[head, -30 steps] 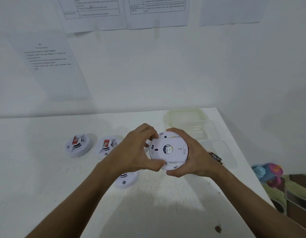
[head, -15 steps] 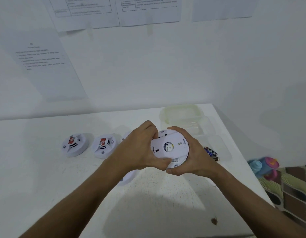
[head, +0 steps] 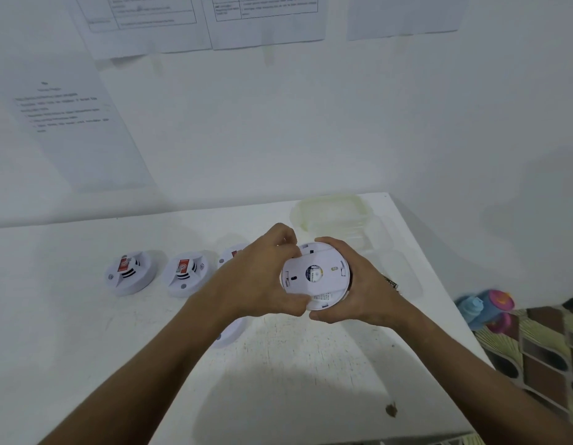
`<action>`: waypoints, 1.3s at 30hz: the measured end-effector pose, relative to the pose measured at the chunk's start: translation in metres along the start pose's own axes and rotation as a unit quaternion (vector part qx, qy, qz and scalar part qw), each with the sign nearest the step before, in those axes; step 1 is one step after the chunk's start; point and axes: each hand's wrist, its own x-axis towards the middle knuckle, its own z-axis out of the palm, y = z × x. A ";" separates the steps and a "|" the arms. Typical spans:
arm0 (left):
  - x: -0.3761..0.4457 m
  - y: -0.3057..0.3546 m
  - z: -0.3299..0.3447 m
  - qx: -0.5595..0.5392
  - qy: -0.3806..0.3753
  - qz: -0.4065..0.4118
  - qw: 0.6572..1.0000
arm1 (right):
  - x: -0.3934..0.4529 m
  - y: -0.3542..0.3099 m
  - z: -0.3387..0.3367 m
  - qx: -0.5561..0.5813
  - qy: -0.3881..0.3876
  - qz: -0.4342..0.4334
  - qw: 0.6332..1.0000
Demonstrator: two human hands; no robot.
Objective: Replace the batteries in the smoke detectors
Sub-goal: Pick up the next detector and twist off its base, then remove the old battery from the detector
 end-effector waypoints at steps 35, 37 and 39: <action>-0.013 0.047 0.067 -0.121 0.067 -0.061 0.989 | -0.060 0.021 -0.068 0.000 -0.092 0.053 0.994; -0.004 0.061 0.060 -0.100 0.028 -0.029 0.994 | -0.061 0.020 -0.070 0.004 -0.097 0.047 0.994; 0.002 0.069 0.058 -0.069 0.007 -0.010 0.998 | -0.063 0.019 -0.073 0.011 -0.098 0.042 0.994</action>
